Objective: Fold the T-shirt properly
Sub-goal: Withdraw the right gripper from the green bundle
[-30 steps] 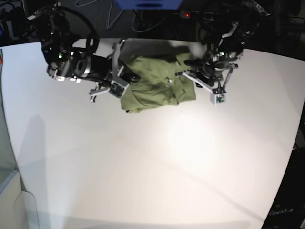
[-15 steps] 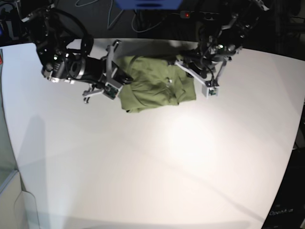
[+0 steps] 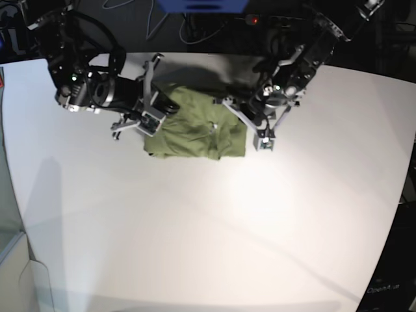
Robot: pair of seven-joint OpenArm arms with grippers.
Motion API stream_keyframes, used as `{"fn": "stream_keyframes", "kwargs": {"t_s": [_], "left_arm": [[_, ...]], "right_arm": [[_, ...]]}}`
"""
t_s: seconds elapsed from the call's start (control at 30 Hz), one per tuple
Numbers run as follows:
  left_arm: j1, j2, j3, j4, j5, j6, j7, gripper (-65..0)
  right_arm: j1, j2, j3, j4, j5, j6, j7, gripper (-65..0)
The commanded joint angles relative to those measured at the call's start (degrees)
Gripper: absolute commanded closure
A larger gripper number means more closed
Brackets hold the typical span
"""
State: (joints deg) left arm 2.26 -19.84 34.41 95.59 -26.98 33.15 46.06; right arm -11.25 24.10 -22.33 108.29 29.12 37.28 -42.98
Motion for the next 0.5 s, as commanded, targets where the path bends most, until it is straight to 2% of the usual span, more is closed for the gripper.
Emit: {"fn": "stream_keyframes", "kwargs": {"t_s": [0.0,0.23,0.47], "left_arm": [[-1.34,-0.52,-0.08,-1.92,0.48,1.01,1.63,-2.3],[-11.8,-0.52,-0.17,-8.34,-0.05,1.01,-1.36,-2.3],[-16.28,-1.04,-0.26,3.88,-1.63,1.01,1.1,-2.3]], "right_arm": [[0.21,0.56,1.27,1.03,0.63,-0.93,1.18,-0.1],[-2.16,0.56,7.51,0.94,0.63,-0.93,1.18,-0.1],[-2.25,2.06,8.74,0.85,0.63,-0.93,1.18,-0.1]]}}
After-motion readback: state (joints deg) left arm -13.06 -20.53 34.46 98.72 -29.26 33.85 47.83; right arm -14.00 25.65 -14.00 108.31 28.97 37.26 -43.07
